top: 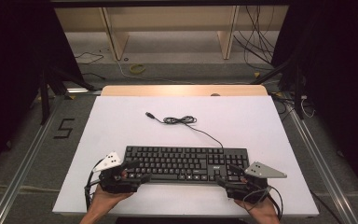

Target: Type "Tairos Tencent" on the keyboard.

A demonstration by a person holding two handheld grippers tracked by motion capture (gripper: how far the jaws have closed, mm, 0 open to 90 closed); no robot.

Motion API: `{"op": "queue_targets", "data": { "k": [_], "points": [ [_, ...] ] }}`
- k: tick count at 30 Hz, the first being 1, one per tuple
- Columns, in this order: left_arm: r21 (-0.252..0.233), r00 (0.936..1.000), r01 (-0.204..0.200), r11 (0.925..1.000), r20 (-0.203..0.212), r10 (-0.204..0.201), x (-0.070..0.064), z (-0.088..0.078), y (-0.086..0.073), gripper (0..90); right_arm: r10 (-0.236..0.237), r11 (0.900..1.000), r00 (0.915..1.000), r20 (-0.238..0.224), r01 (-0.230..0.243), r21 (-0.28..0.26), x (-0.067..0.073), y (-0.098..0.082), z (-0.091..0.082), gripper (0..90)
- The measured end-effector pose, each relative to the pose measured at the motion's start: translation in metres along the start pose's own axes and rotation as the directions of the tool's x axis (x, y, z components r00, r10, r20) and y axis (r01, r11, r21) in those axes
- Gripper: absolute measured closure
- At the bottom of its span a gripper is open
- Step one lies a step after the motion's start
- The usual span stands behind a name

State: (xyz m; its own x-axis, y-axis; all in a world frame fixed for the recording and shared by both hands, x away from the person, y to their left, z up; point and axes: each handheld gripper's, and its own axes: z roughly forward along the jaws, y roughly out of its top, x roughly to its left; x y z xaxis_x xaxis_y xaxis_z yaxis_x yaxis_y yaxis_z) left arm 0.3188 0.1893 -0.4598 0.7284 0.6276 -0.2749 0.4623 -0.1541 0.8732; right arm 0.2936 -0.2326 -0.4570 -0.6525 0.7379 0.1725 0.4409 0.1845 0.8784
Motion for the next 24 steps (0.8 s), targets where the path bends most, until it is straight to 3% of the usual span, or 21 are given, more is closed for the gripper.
{"op": "queue_targets", "data": {
  "k": [15,24],
  "points": [
    [-0.001,1.0000,0.003,1.0000,-0.005,-0.003,0.000,0.000,0.000,23.5,0.001,1.000,1.0000,-0.004,-0.001,0.001,0.001,0.001,0.002,30.3],
    [0.002,0.9995,0.013,0.9999,-0.029,-0.013,0.003,-0.001,0.000,23.8,-0.009,1.000,0.9998,-0.021,0.009,0.012,0.008,0.008,0.013,30.5]
  ]
}}
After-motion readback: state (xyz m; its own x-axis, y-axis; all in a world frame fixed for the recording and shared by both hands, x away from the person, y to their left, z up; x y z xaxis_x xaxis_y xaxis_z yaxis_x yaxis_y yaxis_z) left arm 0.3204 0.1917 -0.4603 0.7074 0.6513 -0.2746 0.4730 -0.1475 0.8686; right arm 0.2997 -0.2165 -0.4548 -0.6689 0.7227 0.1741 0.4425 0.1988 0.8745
